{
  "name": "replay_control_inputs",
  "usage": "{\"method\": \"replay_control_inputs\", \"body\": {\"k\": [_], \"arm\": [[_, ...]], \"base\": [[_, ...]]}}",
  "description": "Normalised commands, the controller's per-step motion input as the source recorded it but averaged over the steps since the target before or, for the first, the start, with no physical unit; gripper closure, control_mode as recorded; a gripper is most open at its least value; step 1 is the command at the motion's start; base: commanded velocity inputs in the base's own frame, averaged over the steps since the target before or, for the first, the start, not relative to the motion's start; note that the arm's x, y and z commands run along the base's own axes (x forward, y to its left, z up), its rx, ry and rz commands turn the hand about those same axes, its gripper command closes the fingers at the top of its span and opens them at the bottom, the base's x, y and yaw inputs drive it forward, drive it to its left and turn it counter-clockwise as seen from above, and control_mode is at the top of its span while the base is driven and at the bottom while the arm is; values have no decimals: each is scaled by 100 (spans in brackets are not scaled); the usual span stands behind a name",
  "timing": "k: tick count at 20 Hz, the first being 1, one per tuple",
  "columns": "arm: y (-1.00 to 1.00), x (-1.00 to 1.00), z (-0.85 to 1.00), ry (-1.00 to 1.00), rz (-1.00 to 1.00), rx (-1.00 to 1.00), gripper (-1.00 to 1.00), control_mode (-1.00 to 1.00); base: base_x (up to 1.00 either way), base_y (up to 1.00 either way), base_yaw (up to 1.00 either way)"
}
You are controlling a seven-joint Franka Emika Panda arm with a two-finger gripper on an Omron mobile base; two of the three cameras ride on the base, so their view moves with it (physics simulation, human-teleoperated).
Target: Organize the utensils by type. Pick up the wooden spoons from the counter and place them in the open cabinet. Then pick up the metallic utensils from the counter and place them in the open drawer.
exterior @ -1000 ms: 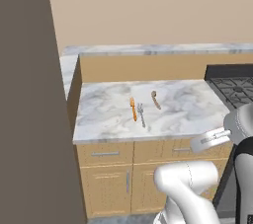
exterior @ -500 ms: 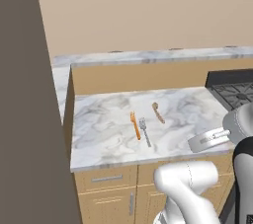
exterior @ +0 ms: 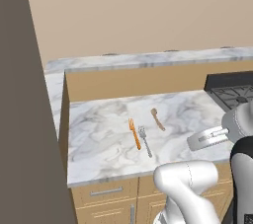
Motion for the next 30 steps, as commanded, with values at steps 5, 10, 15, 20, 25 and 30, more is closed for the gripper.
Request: {"method": "replay_control_inputs", "body": {"k": [5,10,15,20,25,30], "arm": [[1,20,0,-3,-17,-4,-100,-100],[0,32,0,0,-7,-1,-100,-100],[-4,44,0,0,0,0,-100,-100],[-16,37,0,0,-4,0,-100,-100],[-28,34,-6,0,-7,-1,-100,-100],[-37,43,-14,4,-4,0,-100,-100]], "base": [[0,0,0],[0,0,0],[0,0,0],[0,0,0],[0,0,0],[0,0,0]]}}
